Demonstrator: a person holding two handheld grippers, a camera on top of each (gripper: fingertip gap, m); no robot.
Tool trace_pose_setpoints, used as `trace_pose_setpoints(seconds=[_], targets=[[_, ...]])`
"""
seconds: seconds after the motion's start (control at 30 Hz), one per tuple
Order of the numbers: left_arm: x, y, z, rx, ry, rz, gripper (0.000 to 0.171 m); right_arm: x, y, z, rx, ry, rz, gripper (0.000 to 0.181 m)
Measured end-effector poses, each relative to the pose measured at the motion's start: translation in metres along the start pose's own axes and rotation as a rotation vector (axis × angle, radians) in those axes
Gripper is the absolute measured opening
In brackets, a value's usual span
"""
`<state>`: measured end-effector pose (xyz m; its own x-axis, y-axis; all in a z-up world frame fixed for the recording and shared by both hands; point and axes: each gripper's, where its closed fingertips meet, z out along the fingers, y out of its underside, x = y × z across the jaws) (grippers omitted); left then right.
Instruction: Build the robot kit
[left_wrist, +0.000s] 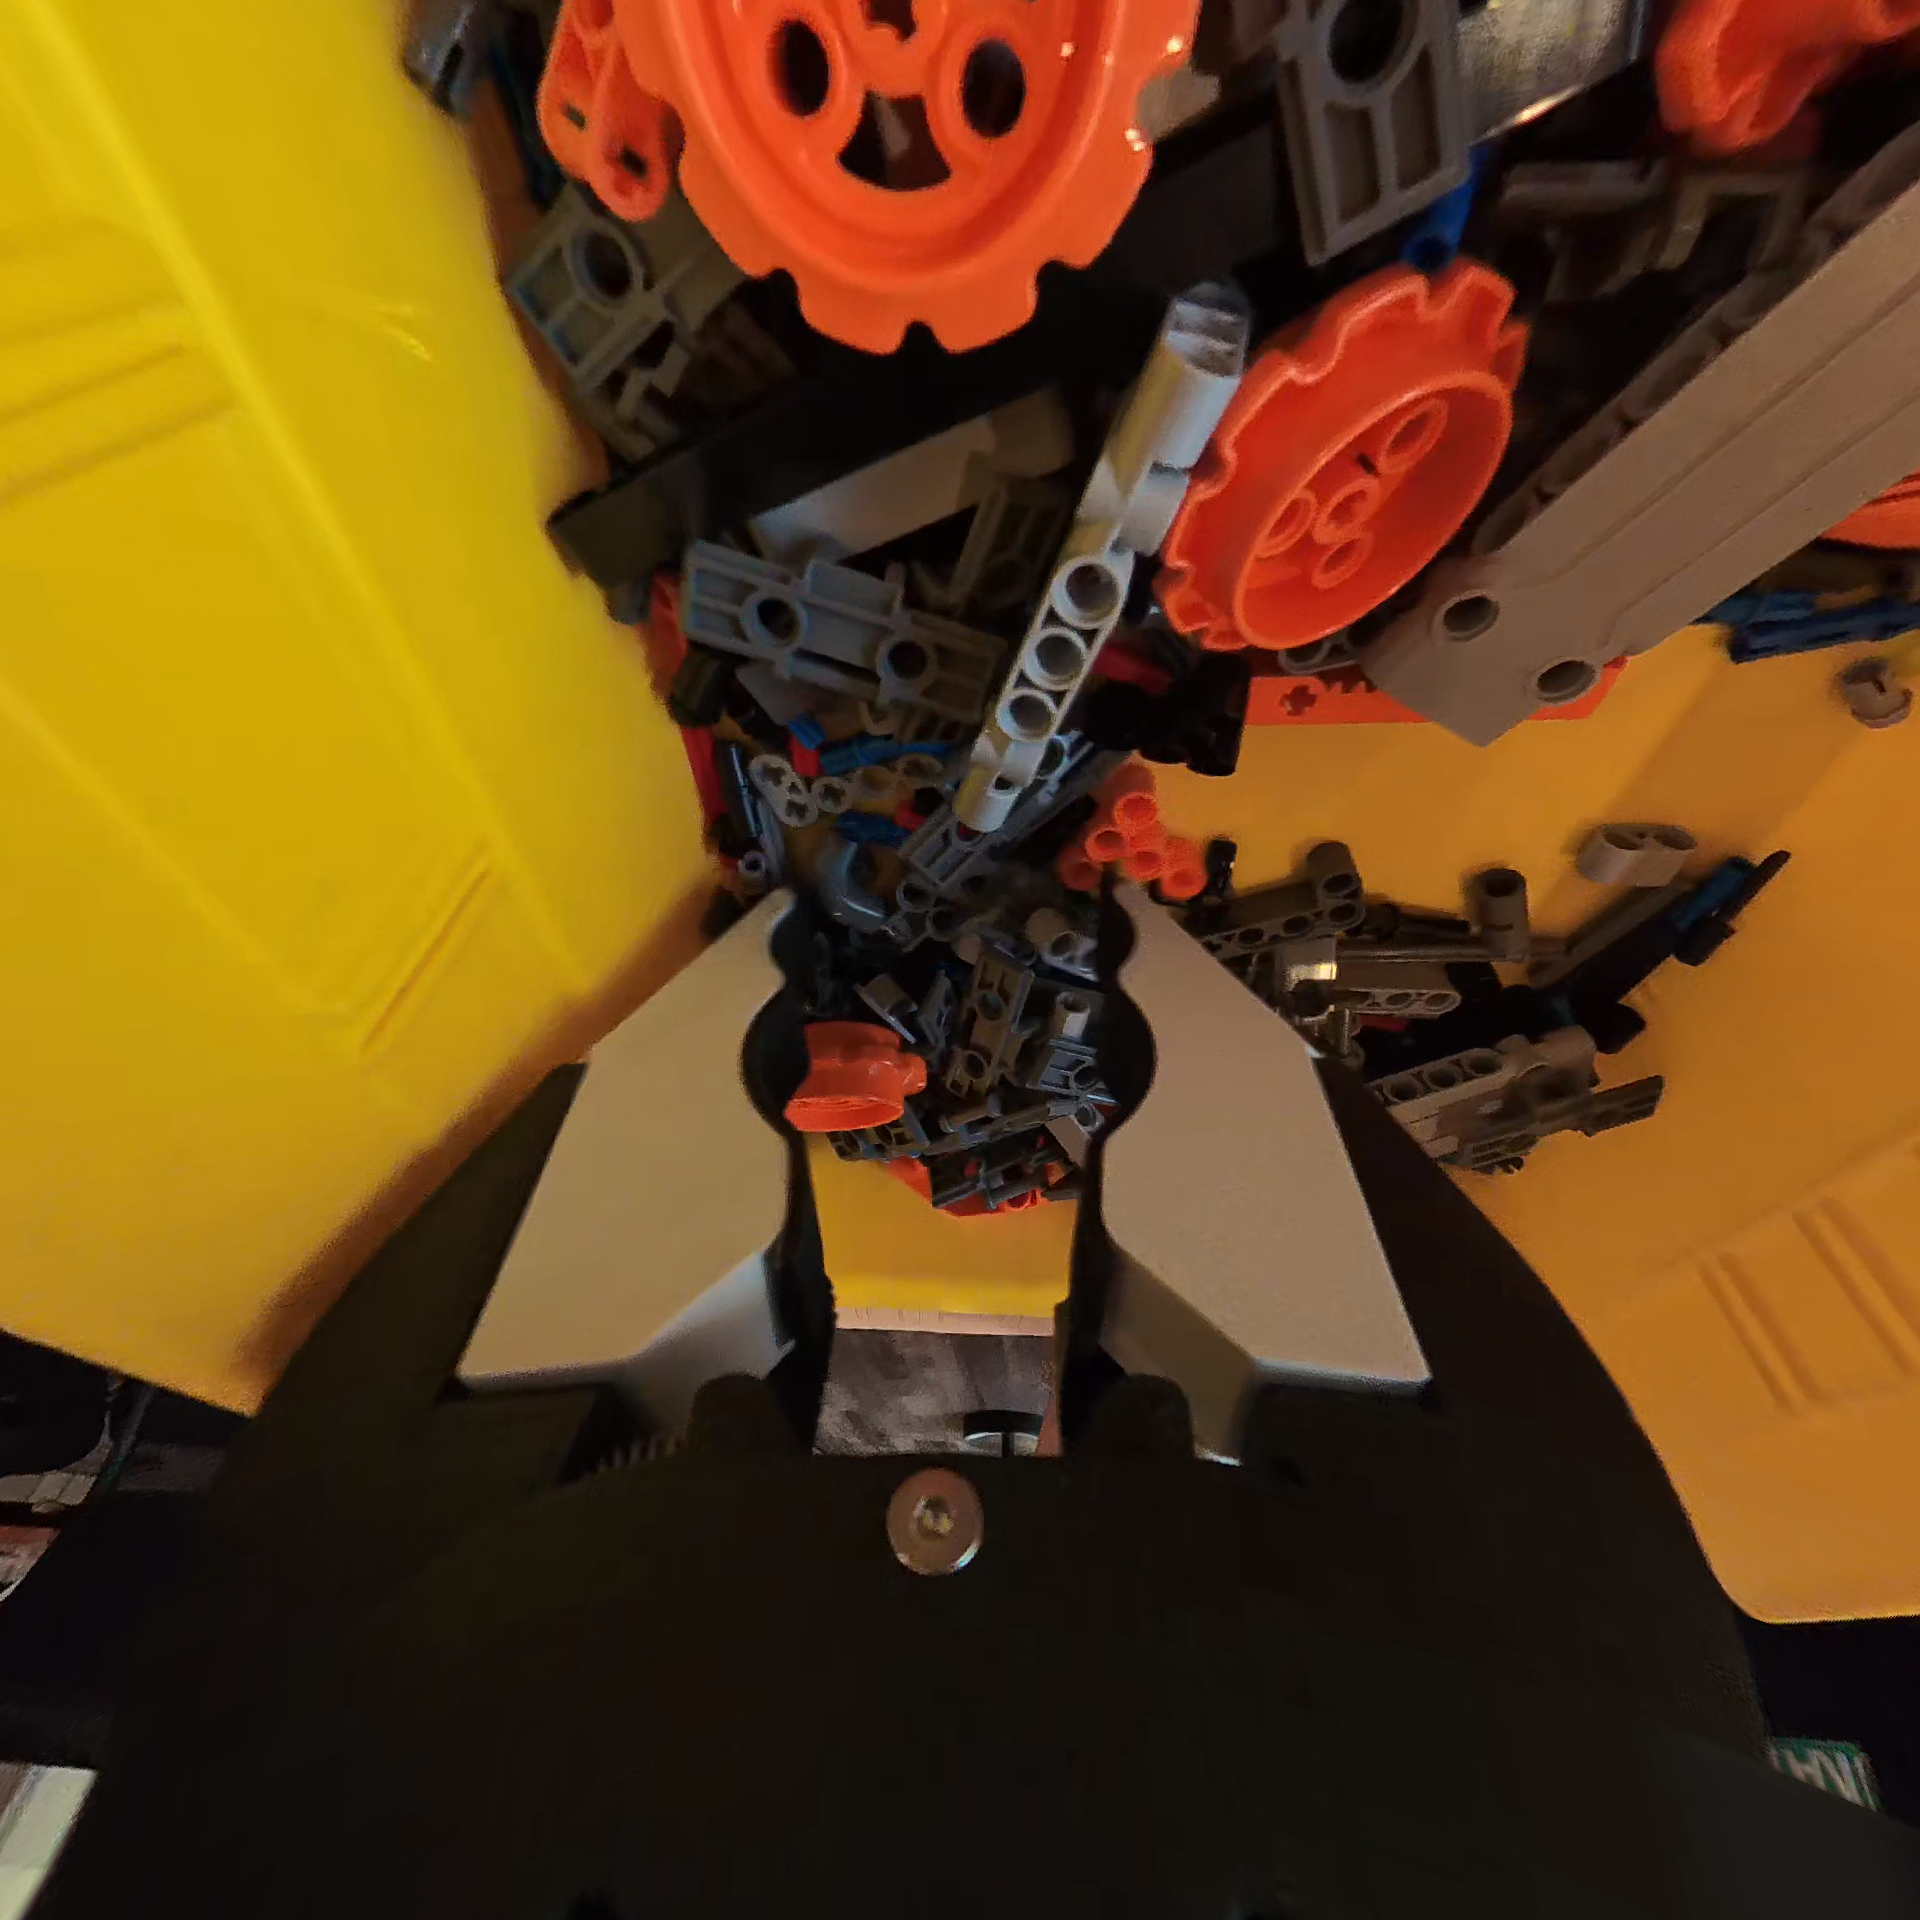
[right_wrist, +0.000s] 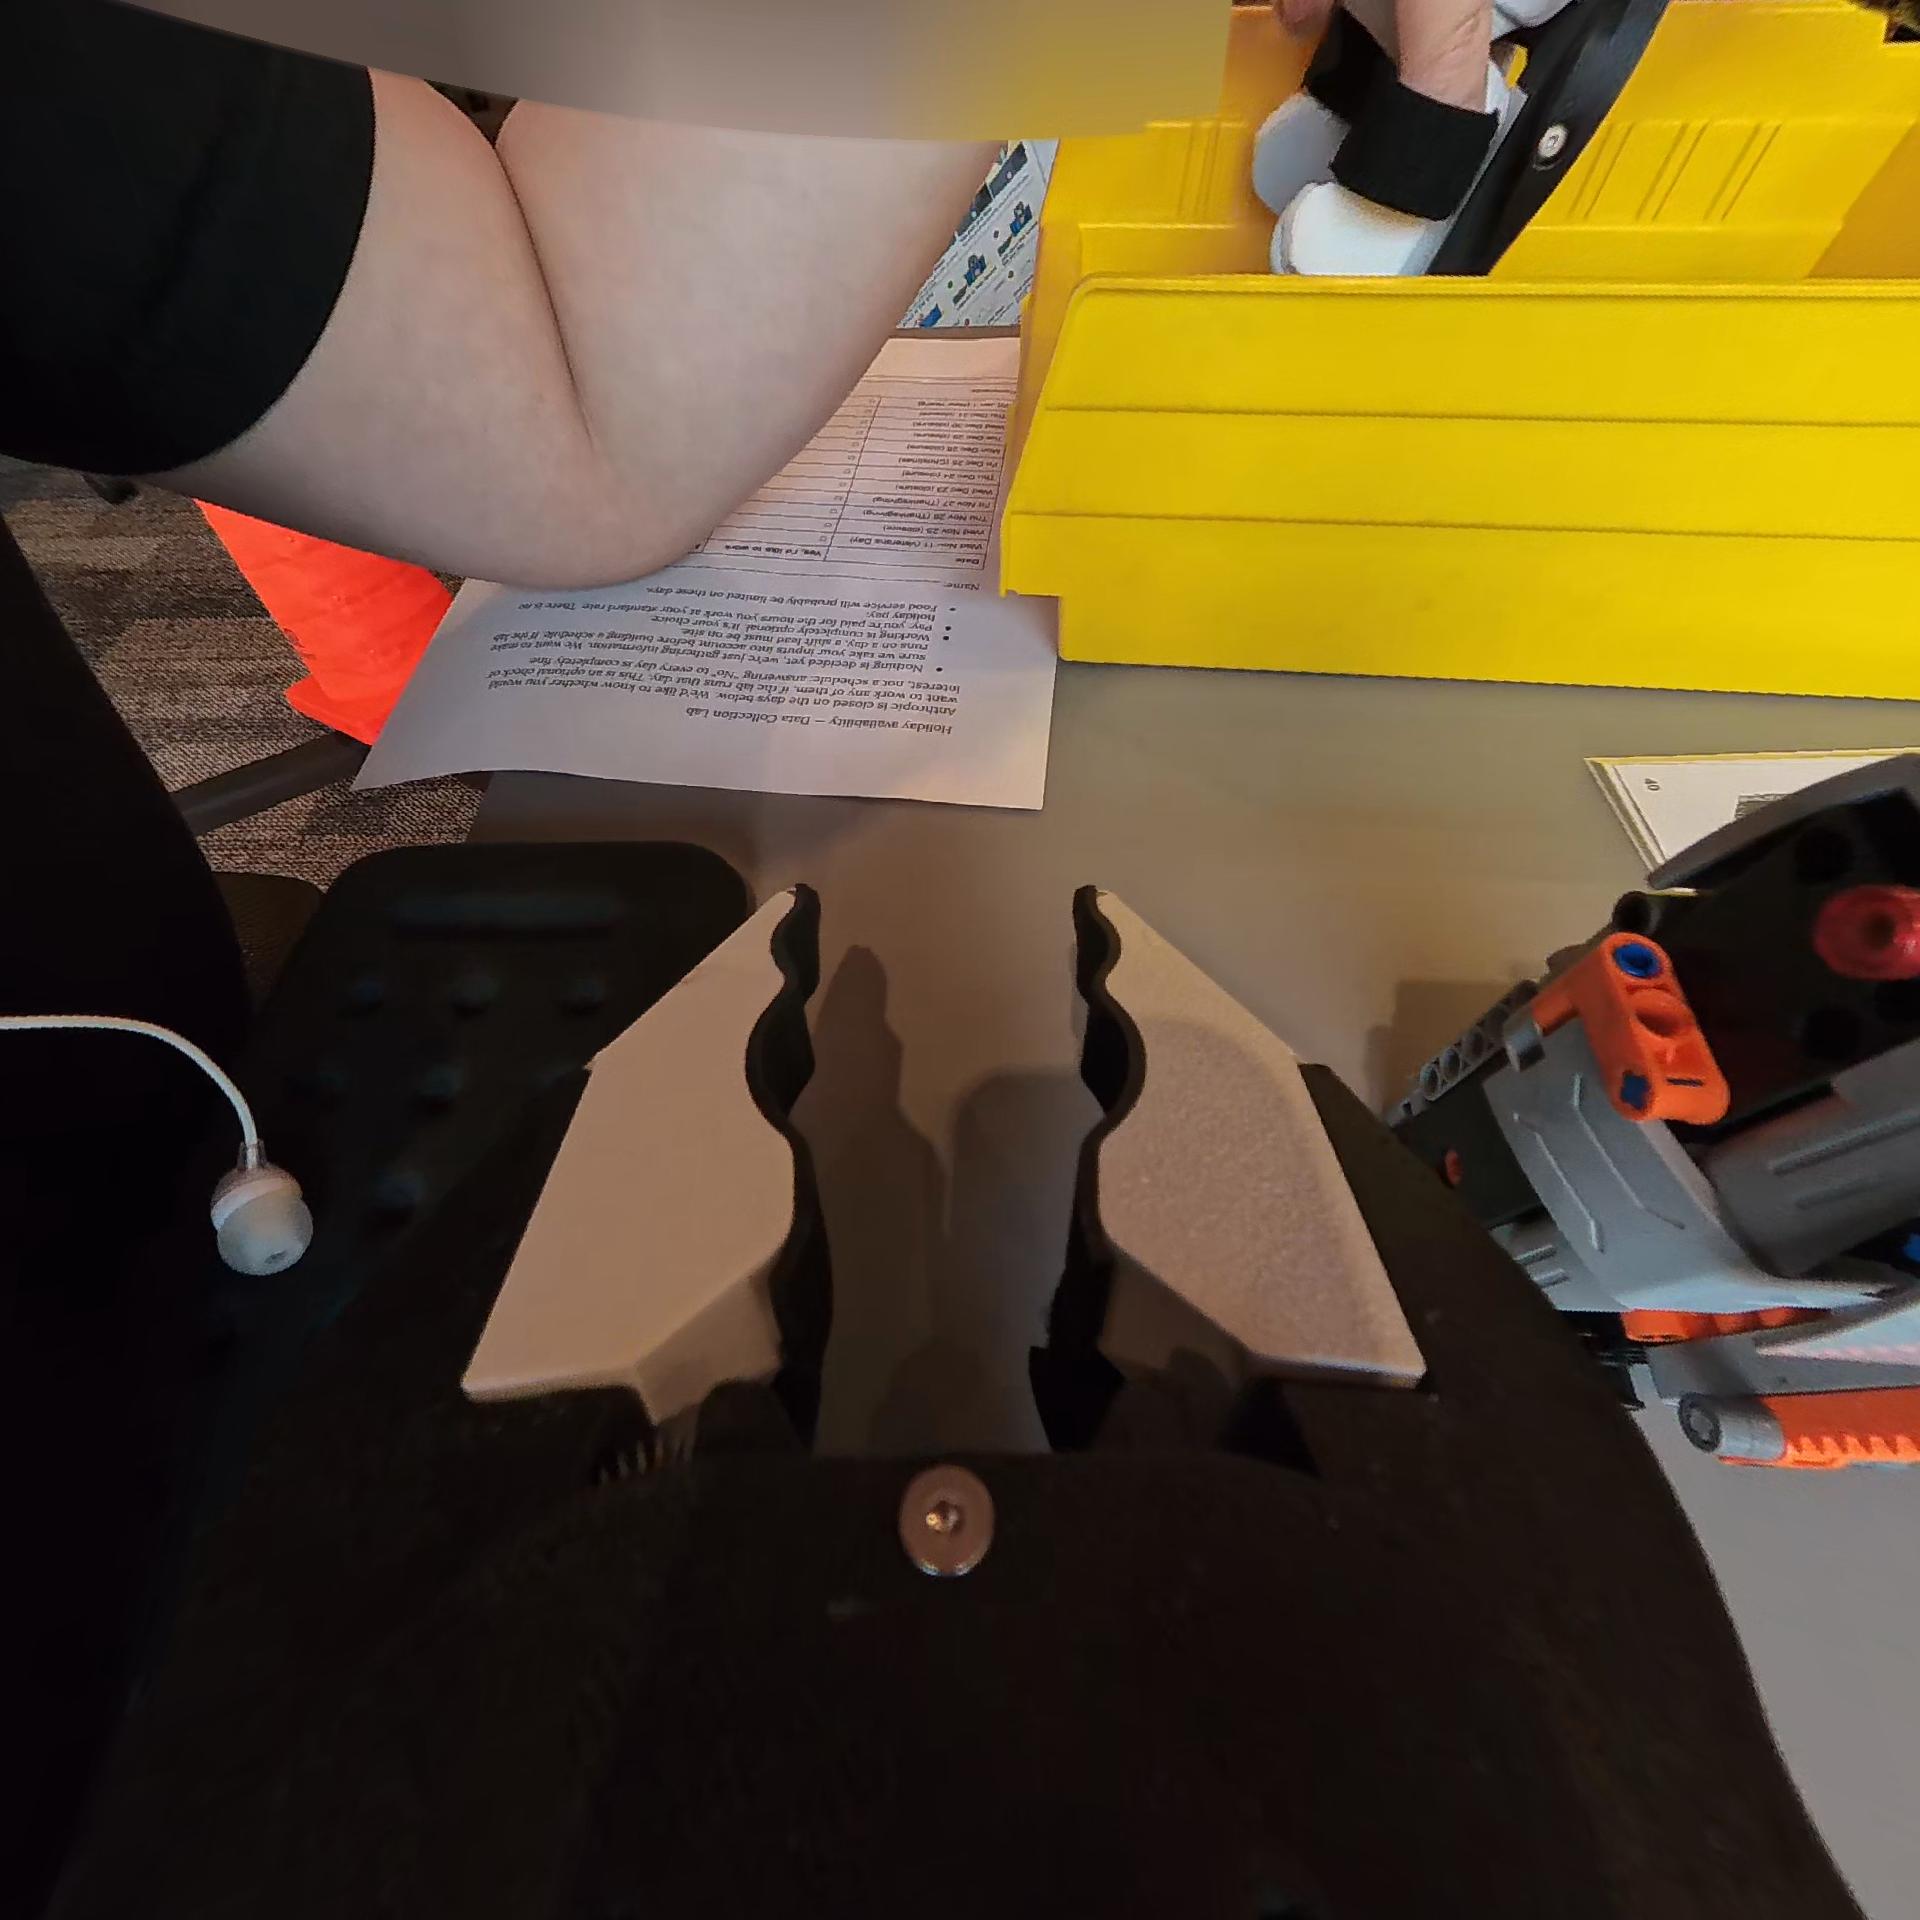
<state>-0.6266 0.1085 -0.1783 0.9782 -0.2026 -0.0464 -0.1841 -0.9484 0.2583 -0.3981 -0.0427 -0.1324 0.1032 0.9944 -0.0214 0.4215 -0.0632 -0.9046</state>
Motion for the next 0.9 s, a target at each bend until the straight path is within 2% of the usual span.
trace_pose_setpoints(seconds=[0.13, 0.27, 0.33, 0.4, 0.43, 0.57, 0.67, 0.8, 0.9], targets=[[0.003, -0.001, -0.002, 0.003, 0.003, 0.02, 0.038, 0.0, 0.0, 0.0, 0.001, 0.0, 0.002, 0.048], [0.009, -0.004, -0.007, 0.029, 0.031, 0.031, 0.033, 0.0, 0.0, 0.0, -0.002, -0.002, 0.0, 0.048], [0.016, -0.008, -0.012, 0.061, 0.062, 0.046, 0.018, 0.0, 0.0, 0.0, -0.003, -0.001, -0.001, 0.048], [0.021, -0.012, -0.016, 0.084, 0.072, 0.074, 0.017, 0.0, 0.0, 0.0, -0.003, 0.0, -0.001, 0.048], [0.023, -0.013, -0.017, 0.09, 0.07, 0.089, 0.006, 0.0, 0.0, 0.0, -0.003, -0.001, 0.0, 0.048], [0.043, -0.026, -0.029, 0.172, 0.156, 0.141, 0.006, 0.0, 0.001, 0.001, -0.006, -0.002, -0.001, 0.048], [0.048, -0.046, -0.044, 0.293, 0.15, 0.171, 0.006, -0.001, 0.001, 0.001, -0.006, -0.002, -0.002, 0.048], [0.072, -0.062, -0.064, 0.416, 0.253, 0.236, 0.007, 0.0, 0.001, 0.001, -0.007, -0.002, -0.002, 0.048], [0.064, -0.053, -0.062, 0.387, 0.201, 0.214, 0.035, -0.001, 0.001, 0.001, -0.008, -0.005, 0.0, 0.048]])
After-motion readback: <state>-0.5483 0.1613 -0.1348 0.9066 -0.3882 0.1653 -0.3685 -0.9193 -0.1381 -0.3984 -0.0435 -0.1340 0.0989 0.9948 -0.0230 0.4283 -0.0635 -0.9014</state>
